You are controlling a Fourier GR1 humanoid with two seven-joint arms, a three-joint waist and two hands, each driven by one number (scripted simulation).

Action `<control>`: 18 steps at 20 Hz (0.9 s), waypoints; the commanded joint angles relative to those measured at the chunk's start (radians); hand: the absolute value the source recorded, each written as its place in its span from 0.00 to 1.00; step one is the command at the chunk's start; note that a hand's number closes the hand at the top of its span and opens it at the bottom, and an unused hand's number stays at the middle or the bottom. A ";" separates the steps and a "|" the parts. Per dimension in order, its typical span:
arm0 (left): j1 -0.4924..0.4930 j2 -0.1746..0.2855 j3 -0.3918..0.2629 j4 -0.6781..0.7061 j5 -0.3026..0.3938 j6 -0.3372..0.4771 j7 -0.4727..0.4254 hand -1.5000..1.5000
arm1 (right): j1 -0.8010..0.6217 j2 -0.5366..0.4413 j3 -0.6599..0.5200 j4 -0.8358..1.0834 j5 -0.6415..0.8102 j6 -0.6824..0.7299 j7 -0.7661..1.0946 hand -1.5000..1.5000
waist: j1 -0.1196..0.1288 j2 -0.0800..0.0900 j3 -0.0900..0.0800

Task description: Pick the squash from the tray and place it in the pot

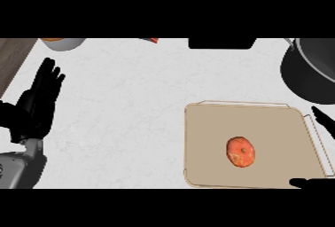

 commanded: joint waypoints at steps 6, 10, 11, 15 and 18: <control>-0.011 -0.022 0.017 0.056 -0.010 -0.039 -0.062 0.50 | -0.198 -0.070 0.187 -0.139 0.074 0.190 0.523 0.00 | 0.009 0.004 0.001; 0.036 -0.018 0.046 -0.011 -0.007 -0.053 -0.008 0.50 | -0.239 0.058 0.271 -0.144 0.161 0.187 0.630 0.00 | 0.002 -0.001 0.003; 0.029 -0.032 0.046 0.008 -0.025 -0.051 -0.030 0.50 | -0.278 0.071 0.262 -0.135 0.147 0.220 0.656 0.00 | 0.001 0.000 0.003; -0.011 -0.058 0.050 -0.024 -0.074 -0.036 0.049 0.50 | -0.228 0.150 0.274 -0.154 0.228 0.239 0.642 0.00 | -0.006 -0.001 0.003; 0.052 -0.018 0.103 -0.054 -0.055 -0.094 0.037 0.50 | -0.174 0.129 0.227 -0.167 0.218 0.278 0.625 0.00 | -0.006 -0.002 0.003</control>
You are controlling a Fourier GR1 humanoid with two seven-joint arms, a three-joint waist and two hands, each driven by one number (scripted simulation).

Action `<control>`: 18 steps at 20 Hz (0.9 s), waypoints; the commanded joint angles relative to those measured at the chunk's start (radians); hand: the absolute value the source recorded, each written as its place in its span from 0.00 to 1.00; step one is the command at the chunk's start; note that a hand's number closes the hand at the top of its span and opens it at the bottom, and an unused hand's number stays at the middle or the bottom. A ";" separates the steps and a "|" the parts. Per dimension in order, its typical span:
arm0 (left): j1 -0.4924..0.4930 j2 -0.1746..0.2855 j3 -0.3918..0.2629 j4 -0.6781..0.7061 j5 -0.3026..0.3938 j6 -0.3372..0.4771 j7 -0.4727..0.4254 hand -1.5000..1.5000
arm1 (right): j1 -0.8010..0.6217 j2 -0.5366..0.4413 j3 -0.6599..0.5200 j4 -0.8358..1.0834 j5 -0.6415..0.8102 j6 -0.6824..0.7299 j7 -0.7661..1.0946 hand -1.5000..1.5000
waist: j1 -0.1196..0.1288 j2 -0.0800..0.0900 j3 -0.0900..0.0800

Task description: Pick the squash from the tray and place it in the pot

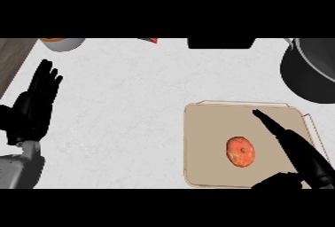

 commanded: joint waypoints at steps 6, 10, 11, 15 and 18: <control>0.049 -0.045 0.006 -0.087 -0.046 -0.016 0.016 0.50 | -0.052 0.114 0.020 0.178 0.173 0.009 0.033 0.00 | 0.003 0.000 0.000; -0.010 -0.044 0.058 -0.042 -0.057 -0.037 0.055 0.50 | 0.008 0.155 0.012 0.169 0.218 0.018 -0.030 0.00 | -0.003 0.000 0.000; 0.033 -0.058 0.048 -0.080 -0.058 -0.044 0.055 0.50 | -0.002 0.196 0.043 0.177 0.257 0.001 -0.004 0.00 | -0.001 0.000 0.000; -0.014 -0.082 0.085 0.058 -0.059 -0.090 -0.027 0.50 | -0.028 0.217 0.014 0.213 0.274 0.041 -0.031 0.00 | -0.003 0.000 0.000; 0.035 -0.113 0.053 -0.083 -0.112 -0.053 0.057 0.50 | -0.016 0.225 -0.029 0.184 0.300 0.071 -0.016 0.00 | -0.002 -0.001 0.000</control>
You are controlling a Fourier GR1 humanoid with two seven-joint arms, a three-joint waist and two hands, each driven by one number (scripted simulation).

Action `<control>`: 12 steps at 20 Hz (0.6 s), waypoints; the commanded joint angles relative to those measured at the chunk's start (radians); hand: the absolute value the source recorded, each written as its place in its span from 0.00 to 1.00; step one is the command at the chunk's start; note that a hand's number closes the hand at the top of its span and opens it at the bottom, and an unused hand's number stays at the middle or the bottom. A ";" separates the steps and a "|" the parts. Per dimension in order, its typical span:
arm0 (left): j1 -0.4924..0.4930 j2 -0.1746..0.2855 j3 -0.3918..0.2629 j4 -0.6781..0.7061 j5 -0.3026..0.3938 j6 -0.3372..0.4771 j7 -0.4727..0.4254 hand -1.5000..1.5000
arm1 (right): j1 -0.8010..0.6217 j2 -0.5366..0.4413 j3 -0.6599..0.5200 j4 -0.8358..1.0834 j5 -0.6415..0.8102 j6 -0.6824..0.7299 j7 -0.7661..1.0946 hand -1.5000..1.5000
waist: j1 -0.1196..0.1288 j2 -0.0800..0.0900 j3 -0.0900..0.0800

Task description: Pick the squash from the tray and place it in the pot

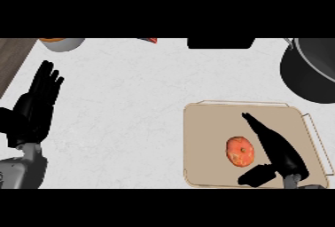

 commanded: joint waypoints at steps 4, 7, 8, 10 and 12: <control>0.038 -0.038 0.010 -0.043 -0.032 -0.019 0.011 0.50 | 0.019 0.043 -0.067 0.084 0.044 0.000 -0.073 0.00 | 0.001 -0.001 0.000; -0.023 -0.022 0.064 0.042 -0.018 -0.051 -0.012 0.50 | 0.006 0.105 -0.030 0.151 0.106 -0.029 -0.088 0.00 | 0.000 0.000 0.000; -0.030 -0.035 0.030 -0.004 -0.059 -0.005 0.036 0.50 | -0.046 0.086 -0.057 0.255 0.094 -0.025 -0.173 0.00 | 0.002 0.000 0.000; -0.025 -0.016 0.049 0.019 -0.026 -0.040 0.015 0.50 | 0.007 0.012 0.013 0.102 0.114 0.057 -0.169 1.00 | 0.000 -0.001 0.000; -0.052 -0.026 0.055 0.032 -0.039 -0.035 0.019 0.50 | 0.028 0.019 0.000 0.104 0.166 0.000 -0.217 1.00 | -0.002 -0.001 0.000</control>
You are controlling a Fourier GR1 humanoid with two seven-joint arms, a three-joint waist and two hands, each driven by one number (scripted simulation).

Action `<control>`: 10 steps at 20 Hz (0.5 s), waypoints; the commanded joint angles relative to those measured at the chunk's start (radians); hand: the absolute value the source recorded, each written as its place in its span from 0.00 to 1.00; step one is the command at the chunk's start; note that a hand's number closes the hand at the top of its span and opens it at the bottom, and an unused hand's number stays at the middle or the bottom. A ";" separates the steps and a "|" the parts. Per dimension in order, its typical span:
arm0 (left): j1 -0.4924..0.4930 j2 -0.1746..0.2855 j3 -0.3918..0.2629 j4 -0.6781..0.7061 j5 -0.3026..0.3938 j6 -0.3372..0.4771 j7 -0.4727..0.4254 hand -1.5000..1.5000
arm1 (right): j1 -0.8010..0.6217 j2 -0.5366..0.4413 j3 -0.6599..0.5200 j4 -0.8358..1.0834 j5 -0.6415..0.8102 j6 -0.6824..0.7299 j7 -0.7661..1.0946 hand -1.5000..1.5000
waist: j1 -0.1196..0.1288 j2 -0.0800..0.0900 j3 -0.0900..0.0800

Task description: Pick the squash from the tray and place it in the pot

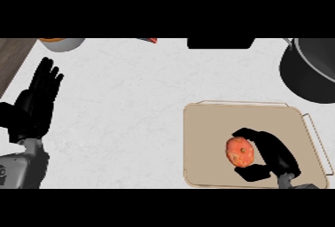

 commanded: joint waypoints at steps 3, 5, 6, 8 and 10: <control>0.048 -0.024 0.007 -0.025 0.004 -0.034 -0.022 0.50 | -0.055 0.052 0.022 0.127 0.098 -0.046 -0.101 1.00 | 0.004 0.001 0.001; 0.015 -0.039 0.007 0.016 -0.025 -0.020 -0.044 0.50 | -0.029 0.065 0.008 0.141 0.099 -0.050 -0.131 1.00 | 0.001 0.001 0.001; 0.044 -0.019 0.016 0.012 -0.007 -0.055 -0.038 0.50 | -0.071 0.106 0.031 0.117 0.113 -0.032 -0.054 1.00 | 0.003 0.001 0.001; 0.009 -0.055 0.009 0.019 -0.032 -0.008 -0.045 0.50 | -0.050 0.062 -0.006 0.186 0.121 -0.063 -0.176 1.00 | 0.001 0.002 0.001; 0.052 -0.040 0.016 -0.017 -0.018 -0.042 -0.033 0.50 | -0.001 0.069 0.013 0.128 0.137 -0.053 -0.154 1.00 | 0.001 0.001 0.001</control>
